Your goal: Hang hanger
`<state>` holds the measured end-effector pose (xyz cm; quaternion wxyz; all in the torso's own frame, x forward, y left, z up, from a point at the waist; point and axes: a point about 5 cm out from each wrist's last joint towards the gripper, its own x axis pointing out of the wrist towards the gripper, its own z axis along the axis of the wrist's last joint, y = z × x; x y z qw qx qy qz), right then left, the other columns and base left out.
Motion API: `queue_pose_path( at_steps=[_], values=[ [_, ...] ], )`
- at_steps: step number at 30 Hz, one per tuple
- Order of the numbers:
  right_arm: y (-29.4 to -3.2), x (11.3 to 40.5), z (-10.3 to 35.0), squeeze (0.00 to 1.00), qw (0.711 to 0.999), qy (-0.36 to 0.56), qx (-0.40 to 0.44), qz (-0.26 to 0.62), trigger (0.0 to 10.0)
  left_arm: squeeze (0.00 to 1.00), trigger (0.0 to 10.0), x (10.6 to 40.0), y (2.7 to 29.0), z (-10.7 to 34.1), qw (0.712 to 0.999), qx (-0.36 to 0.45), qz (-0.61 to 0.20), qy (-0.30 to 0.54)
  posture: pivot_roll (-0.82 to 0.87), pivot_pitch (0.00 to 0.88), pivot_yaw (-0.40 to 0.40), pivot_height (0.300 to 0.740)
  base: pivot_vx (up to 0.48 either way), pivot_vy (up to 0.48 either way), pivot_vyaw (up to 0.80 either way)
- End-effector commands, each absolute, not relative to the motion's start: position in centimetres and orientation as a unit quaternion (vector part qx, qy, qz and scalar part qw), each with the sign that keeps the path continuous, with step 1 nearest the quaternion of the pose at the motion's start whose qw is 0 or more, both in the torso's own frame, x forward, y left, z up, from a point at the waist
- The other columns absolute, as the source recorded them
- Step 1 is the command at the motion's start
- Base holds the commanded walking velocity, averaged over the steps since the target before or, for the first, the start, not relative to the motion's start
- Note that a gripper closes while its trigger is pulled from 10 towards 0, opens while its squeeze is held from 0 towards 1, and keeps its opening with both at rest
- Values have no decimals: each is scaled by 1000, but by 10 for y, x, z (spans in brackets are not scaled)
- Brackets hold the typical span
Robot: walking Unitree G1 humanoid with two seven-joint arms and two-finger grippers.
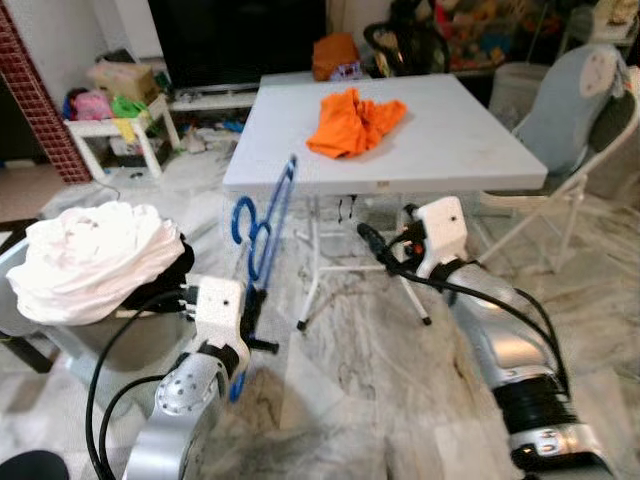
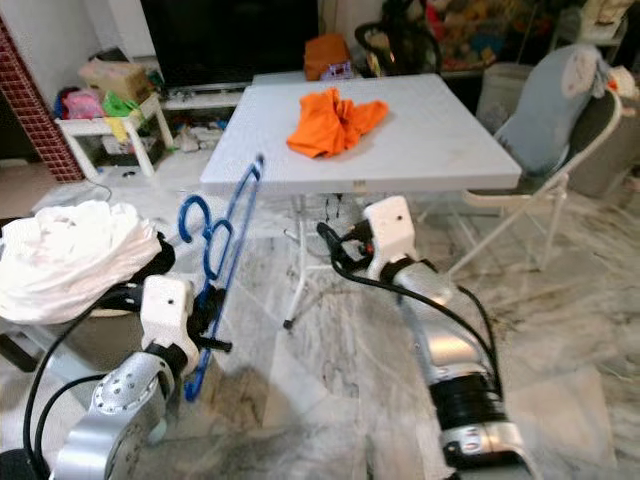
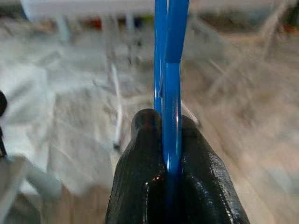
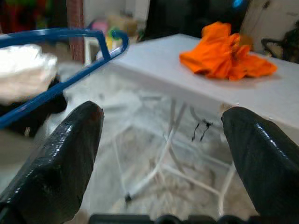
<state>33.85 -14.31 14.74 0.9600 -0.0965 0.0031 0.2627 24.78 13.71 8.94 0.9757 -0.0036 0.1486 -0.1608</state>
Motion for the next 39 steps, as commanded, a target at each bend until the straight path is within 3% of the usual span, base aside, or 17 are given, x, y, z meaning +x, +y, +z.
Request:
queue_pose_path(
  at_steps=[1, 5, 8, 11, 17, 26, 30, 31, 32, 33, 34, 35, 36, 39],
  values=[
    [-138, 339, 156, 0, 948, -14, -124, 291, 10000, 0, 10000, 249, 137, 91, 971, -3, -181, 154, -63, 0, 31, 740, 0, 0, 0],
    [-147, 333, 153, 0, 916, -3, -197, 349, 10000, 0, 10000, 248, 147, 84, 955, 19, -222, 195, -69, 0, 31, 740, 0, 0, 0],
    [-154, 320, 153, 0, 857, -6, -270, 440, 10000, 0, 10000, 241, 149, 77, 924, 38, -299, 236, -77, 0, 36, 740, 0, 0, 0],
    [-156, 315, 155, 0, 830, -4, -282, 481, 10000, 0, 10000, 237, 149, 74, 904, 56, -343, 249, -83, 0, 38, 740, 0, 0, 0],
    [-162, 311, 155, 0, 750, 34, -350, 561, 10000, 0, 10000, 228, 143, 74, 850, 114, -443, 260, -87, 0, 49, 740, 0, 0, 0],
    [-155, 296, 135, 0, 646, 99, -398, 643, 10000, 0, 10000, 238, 127, 81, 840, 164, -474, 205, -79, 0, 55, 740, 0, 0, 0],
    [-156, 296, 129, 0, 628, 114, -417, 647, 9765, 0, 10000, 236, 120, 81, 834, 166, -487, 198, -79, 0, 55, 740, 0, 0, 0],
    [-156, 297, 128, 0, 624, 118, -423, 646, 5333, 0, 10000, 236, 118, 81, 832, 167, -492, 195, -79, 0, 55, 740, 0, 0, 0],
    [-156, 298, 127, 0, 618, 122, -433, 645, 4549, 0, 10000, 234, 116, 80, 830, 165, -497, 192, -79, 0, 63, 740, 0, 0, 0],
    [-156, 298, 127, 0, 618, 122, -433, 645, 4549, 0, 10000, 234, 116, 80, 830, 165, -497, 192, -79, 0, 63, 740, 0, 0, 0],
    [-152, 301, 128, 0, 617, 115, -442, 641, 3294, 0, 10000, 232, 115, 78, 824, 168, -505, 195, -79, 0, 67, 740, 0, 0, 0],
    [-151, 301, 128, 0, 618, 112, -443, 640, 3294, 0, 10000, 231, 114, 77, 821, 169, -509, 196, -79, 0, 67, 740, 0, 0, 0],
    [-148, 302, 129, 0, 619, 109, -440, 642, 0, 0, 10000, 231, 113, 76, 819, 172, -511, 195, -79, 0, 68, 740, 0, 0, 0],
    [-144, 301, 128, 0, 610, 109, -447, 645, 0, 0, 10000, 231, 110, 75, 816, 172, -517, 193, -81, 0, 73, 740, 0, 0, 0]
  ],
)
